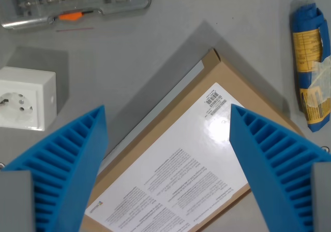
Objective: Move above the white socket
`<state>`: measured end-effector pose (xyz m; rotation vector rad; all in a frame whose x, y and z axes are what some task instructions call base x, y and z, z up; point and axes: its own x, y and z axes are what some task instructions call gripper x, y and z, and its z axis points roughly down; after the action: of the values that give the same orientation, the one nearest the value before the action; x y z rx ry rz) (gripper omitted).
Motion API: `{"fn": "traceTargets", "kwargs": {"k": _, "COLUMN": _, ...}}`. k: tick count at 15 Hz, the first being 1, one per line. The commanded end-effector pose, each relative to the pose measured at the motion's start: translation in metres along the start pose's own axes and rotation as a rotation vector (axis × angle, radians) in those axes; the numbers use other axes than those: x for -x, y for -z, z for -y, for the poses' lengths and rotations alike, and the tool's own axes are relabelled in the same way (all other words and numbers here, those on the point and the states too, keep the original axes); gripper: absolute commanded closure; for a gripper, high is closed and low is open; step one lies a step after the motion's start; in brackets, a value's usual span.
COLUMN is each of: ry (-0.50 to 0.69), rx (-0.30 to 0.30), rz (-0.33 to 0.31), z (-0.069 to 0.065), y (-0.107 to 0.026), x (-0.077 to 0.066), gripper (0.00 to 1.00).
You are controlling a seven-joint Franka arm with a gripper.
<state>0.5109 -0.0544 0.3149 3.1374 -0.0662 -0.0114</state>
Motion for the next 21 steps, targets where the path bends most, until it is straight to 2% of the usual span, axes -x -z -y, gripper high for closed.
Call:
{"fn": "traceTargets", "kwargs": {"k": 1, "ry": 0.0, "rx": 0.0, "rz": -0.005, "z": 0.0, "y": 0.002, "x": 0.0, "gripper": 0.0}}
{"fn": "traceTargets", "kwargs": {"k": 6, "ry": 0.023, "rx": -0.001, "rz": -0.005, "z": 0.001, "y": 0.002, "x": 0.0, "gripper": 0.0}}
{"fn": "traceTargets", "kwargs": {"k": 12, "ry": 0.119, "rx": -0.005, "rz": -0.013, "z": 0.004, "y": -0.002, "x": 0.002, "gripper": 0.0}}
{"fn": "traceTargets", "kwargs": {"k": 21, "ry": 0.356, "rx": -0.017, "rz": -0.067, "z": 0.021, "y": -0.019, "x": 0.011, "gripper": 0.0}}
